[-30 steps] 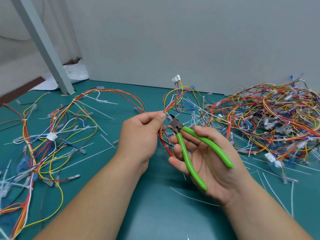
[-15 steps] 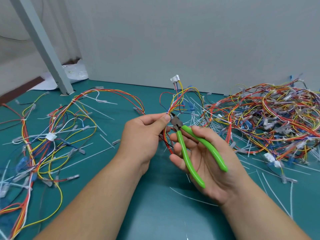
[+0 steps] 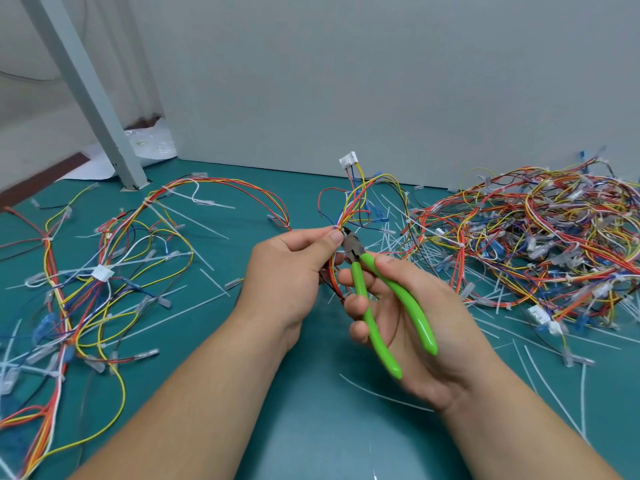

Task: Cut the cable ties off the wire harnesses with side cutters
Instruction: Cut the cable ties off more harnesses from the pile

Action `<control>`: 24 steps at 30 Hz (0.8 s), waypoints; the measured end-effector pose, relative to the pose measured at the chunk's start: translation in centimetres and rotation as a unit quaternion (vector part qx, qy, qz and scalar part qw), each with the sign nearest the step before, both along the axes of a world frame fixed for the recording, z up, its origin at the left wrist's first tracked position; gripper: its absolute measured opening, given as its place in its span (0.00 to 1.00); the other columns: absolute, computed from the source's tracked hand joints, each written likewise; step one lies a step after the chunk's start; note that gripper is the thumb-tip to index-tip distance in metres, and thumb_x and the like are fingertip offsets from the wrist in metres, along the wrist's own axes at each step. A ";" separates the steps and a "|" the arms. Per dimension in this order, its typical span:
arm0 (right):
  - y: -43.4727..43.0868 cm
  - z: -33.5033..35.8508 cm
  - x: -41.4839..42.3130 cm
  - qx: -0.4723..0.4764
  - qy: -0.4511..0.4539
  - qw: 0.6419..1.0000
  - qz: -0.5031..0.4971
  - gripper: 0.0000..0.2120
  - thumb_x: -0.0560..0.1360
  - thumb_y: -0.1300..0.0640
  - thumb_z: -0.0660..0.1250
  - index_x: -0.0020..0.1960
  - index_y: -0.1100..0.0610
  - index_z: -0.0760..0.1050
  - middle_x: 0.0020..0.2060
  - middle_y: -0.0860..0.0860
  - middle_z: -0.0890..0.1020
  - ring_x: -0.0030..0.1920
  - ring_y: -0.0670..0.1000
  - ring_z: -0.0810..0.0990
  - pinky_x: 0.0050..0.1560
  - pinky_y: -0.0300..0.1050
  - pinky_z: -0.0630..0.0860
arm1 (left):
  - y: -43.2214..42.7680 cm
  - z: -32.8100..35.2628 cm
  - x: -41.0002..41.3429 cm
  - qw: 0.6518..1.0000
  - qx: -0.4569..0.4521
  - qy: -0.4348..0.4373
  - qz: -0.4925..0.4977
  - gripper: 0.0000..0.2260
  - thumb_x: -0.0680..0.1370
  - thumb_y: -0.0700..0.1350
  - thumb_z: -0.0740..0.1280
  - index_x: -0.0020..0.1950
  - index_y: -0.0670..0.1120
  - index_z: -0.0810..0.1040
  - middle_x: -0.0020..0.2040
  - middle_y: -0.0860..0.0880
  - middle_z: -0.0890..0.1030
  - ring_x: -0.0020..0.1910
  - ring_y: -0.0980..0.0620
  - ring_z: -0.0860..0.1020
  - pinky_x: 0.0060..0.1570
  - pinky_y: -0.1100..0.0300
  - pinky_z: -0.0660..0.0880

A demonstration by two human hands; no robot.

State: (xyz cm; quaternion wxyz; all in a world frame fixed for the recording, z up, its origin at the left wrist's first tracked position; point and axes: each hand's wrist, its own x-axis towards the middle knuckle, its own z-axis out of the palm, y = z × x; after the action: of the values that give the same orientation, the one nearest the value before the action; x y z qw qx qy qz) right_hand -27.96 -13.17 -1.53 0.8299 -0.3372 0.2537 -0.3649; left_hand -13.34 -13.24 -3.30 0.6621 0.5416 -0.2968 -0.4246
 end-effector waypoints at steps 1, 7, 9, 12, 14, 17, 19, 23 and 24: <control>0.0 0.0 0.0 -0.005 0.002 1.000 -0.001 0.13 0.73 0.55 0.70 0.54 0.59 0.77 0.46 0.59 0.81 0.31 0.50 0.77 0.26 0.42 0.74 | 0.0 0.0 0.0 1.000 -0.001 0.002 0.002 0.03 0.76 0.43 0.75 0.43 0.47 0.88 0.41 0.45 0.87 0.37 0.51 0.82 0.42 0.56 0.79; -0.4 -0.4 -0.2 -0.006 0.009 1.000 -0.001 0.09 0.70 0.53 0.72 0.47 0.56 0.84 0.45 0.56 0.83 0.33 0.49 0.79 0.28 0.41 0.77 | 0.1 0.3 0.1 1.000 -0.003 0.015 0.015 0.05 0.76 0.41 0.75 0.40 0.47 0.87 0.38 0.46 0.85 0.36 0.51 0.83 0.40 0.56 0.80; -0.6 -0.5 -0.4 0.015 -0.019 1.000 0.002 0.20 0.67 0.54 0.75 0.57 0.59 0.79 0.45 0.56 0.83 0.35 0.50 0.82 0.32 0.43 0.80 | 0.1 0.4 0.4 0.999 0.000 0.032 0.030 0.04 0.77 0.41 0.74 0.42 0.47 0.86 0.36 0.48 0.84 0.35 0.53 0.83 0.37 0.59 0.80; -0.9 -0.5 -0.8 0.020 -0.071 0.997 0.010 0.29 0.67 0.53 0.74 0.66 0.62 0.77 0.46 0.55 0.82 0.38 0.52 0.83 0.40 0.48 0.83 | -0.1 0.7 1.0 0.996 -0.001 0.074 0.050 0.01 0.77 0.40 0.73 0.46 0.45 0.85 0.35 0.49 0.83 0.34 0.54 0.82 0.34 0.61 0.79; -1.1 -0.6 -1.1 0.010 -0.090 0.996 0.009 0.32 0.66 0.50 0.74 0.66 0.64 0.78 0.46 0.54 0.81 0.40 0.52 0.83 0.42 0.49 0.83 | -0.2 0.7 1.4 0.994 -0.002 0.093 0.060 0.01 0.77 0.40 0.73 0.46 0.44 0.84 0.34 0.50 0.82 0.33 0.55 0.82 0.33 0.62 0.79; -1.4 -0.6 -1.5 -0.004 -0.097 0.995 -0.013 0.30 0.67 0.49 0.72 0.66 0.63 0.79 0.46 0.54 0.81 0.40 0.53 0.82 0.40 0.48 0.82 | -0.3 0.7 1.9 0.991 -0.009 0.111 0.073 0.01 0.78 0.39 0.72 0.47 0.43 0.83 0.34 0.50 0.82 0.32 0.56 0.82 0.33 0.64 0.79; -1.6 -0.5 -1.6 -0.005 -0.090 0.996 -0.028 0.30 0.67 0.49 0.70 0.65 0.63 0.79 0.46 0.55 0.80 0.41 0.54 0.81 0.39 0.48 0.81 | -0.3 0.8 2.1 0.988 -0.022 0.126 0.082 0.01 0.78 0.38 0.71 0.49 0.42 0.82 0.35 0.48 0.83 0.33 0.57 0.82 0.35 0.64 0.79; -1.6 -0.7 -1.7 -0.019 -0.048 0.999 -0.009 0.33 0.65 0.47 0.71 0.68 0.59 0.78 0.46 0.56 0.79 0.39 0.55 0.80 0.41 0.51 0.80 | -0.5 0.9 2.1 0.983 -0.062 0.149 0.084 0.08 0.79 0.33 0.69 0.56 0.42 0.80 0.37 0.48 0.84 0.37 0.54 0.83 0.39 0.63 0.80; -1.5 -0.8 -1.7 -0.018 -0.035 0.999 0.004 0.31 0.66 0.46 0.71 0.67 0.56 0.79 0.46 0.56 0.79 0.39 0.56 0.79 0.43 0.53 0.80 | -0.5 1.0 2.1 0.983 -0.070 0.149 0.082 0.09 0.78 0.32 0.69 0.57 0.42 0.80 0.37 0.47 0.83 0.38 0.53 0.83 0.40 0.63 0.80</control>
State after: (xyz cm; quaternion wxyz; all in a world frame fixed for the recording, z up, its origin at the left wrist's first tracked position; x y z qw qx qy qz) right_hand -29.66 -14.71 -2.34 0.8336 -0.3404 0.2165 -0.3773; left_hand -11.28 -13.74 -2.29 0.7679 0.4464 -0.1785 -0.4233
